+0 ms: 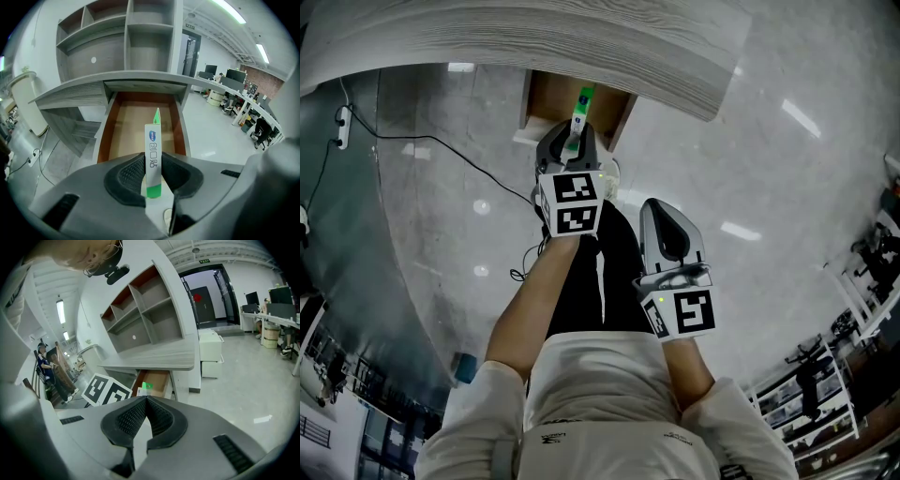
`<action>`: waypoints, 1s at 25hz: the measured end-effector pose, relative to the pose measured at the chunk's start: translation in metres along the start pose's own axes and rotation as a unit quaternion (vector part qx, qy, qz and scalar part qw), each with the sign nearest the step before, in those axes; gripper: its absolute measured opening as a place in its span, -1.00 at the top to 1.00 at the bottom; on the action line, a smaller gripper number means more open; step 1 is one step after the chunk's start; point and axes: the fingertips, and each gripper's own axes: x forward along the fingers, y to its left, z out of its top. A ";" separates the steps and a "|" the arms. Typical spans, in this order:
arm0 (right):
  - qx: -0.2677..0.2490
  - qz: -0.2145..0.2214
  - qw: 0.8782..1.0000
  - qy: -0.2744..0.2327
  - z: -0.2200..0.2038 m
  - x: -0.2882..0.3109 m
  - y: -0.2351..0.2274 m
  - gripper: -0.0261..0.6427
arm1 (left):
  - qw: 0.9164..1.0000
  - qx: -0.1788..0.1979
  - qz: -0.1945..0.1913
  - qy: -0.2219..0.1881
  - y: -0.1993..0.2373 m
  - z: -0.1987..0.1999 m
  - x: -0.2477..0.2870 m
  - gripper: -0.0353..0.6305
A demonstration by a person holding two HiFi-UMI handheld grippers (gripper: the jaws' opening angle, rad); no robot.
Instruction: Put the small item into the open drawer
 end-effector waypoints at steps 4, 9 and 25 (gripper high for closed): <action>0.002 -0.002 1.000 0.001 -0.001 -0.003 -0.004 0.83 | 1.000 0.000 0.001 0.009 -0.001 -0.001 0.004 0.59; 0.004 -0.003 1.000 0.001 -0.003 -0.003 -0.005 0.83 | 1.000 -0.004 -0.002 0.018 -0.001 -0.003 0.009 0.59; 0.025 -0.010 1.000 -0.003 -0.002 -0.002 -0.004 0.83 | 1.000 -0.016 -0.002 0.026 0.005 -0.008 0.016 0.48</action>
